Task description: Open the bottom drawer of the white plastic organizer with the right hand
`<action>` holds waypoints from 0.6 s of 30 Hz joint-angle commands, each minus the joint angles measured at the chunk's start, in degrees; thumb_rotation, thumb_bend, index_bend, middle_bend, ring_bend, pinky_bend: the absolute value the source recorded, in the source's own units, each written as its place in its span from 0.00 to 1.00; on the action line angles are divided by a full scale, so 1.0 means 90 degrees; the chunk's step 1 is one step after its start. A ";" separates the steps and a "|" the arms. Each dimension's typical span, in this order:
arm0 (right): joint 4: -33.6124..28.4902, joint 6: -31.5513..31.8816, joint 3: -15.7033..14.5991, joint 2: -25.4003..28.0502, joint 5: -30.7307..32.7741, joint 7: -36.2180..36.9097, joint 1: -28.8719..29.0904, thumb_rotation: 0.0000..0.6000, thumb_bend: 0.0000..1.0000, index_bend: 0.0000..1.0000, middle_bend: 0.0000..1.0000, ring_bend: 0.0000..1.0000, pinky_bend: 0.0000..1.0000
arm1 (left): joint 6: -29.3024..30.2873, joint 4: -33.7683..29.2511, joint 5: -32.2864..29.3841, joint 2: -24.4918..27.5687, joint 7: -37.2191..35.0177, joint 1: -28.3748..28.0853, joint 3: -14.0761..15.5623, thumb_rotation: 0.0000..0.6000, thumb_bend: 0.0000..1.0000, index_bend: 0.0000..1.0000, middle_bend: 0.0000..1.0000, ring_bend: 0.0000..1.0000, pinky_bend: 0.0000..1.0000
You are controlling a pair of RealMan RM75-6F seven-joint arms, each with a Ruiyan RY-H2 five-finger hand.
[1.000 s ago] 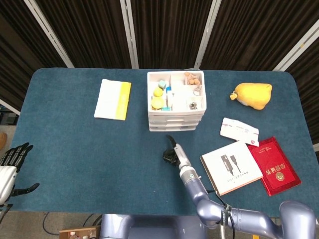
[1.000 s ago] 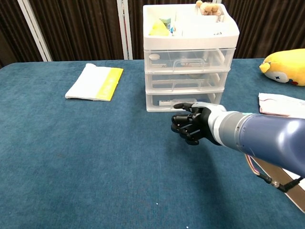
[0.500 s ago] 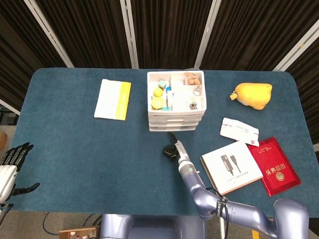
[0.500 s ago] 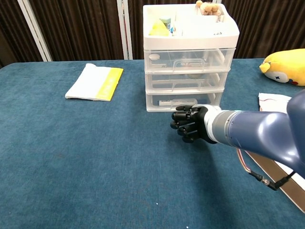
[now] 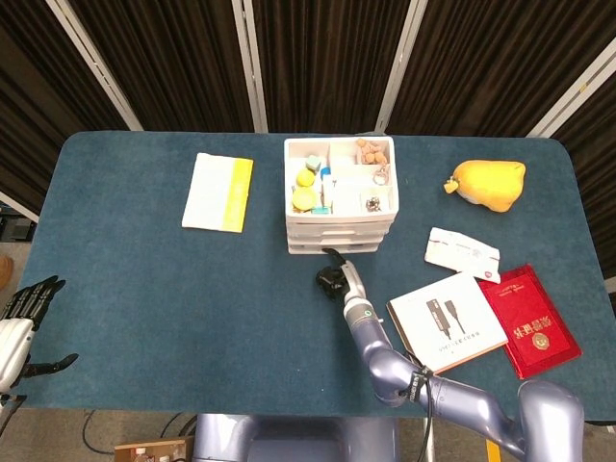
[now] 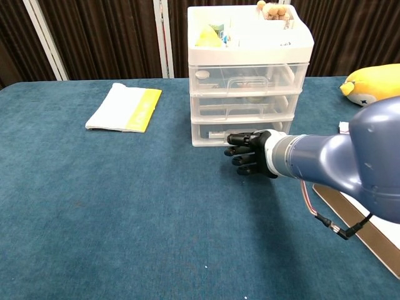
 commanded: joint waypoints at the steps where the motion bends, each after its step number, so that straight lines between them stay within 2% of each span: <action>1: 0.0099 -0.0128 0.0078 -0.0040 0.0174 0.0094 0.0027 1.00 0.89 0.03 0.82 0.85 0.91 | -0.0020 -0.0007 -0.0006 0.0007 -0.0017 -0.0008 0.0003 1.00 0.01 0.00 0.00 0.00 0.00; 10: 0.0270 -0.0615 0.0370 -0.0034 0.0826 0.0439 0.0060 1.00 0.93 0.18 0.82 0.85 0.91 | -0.0042 -0.0024 -0.0013 0.0028 -0.0051 -0.0015 0.0010 1.00 0.01 0.00 0.00 0.00 0.00; 18: 0.0331 -0.0861 0.0465 0.0045 0.1088 0.0586 0.0165 1.00 0.95 0.20 0.82 0.85 0.91 | -0.0090 -0.0052 -0.0030 0.0055 -0.0097 -0.0025 0.0024 1.00 0.01 0.00 0.00 0.00 0.00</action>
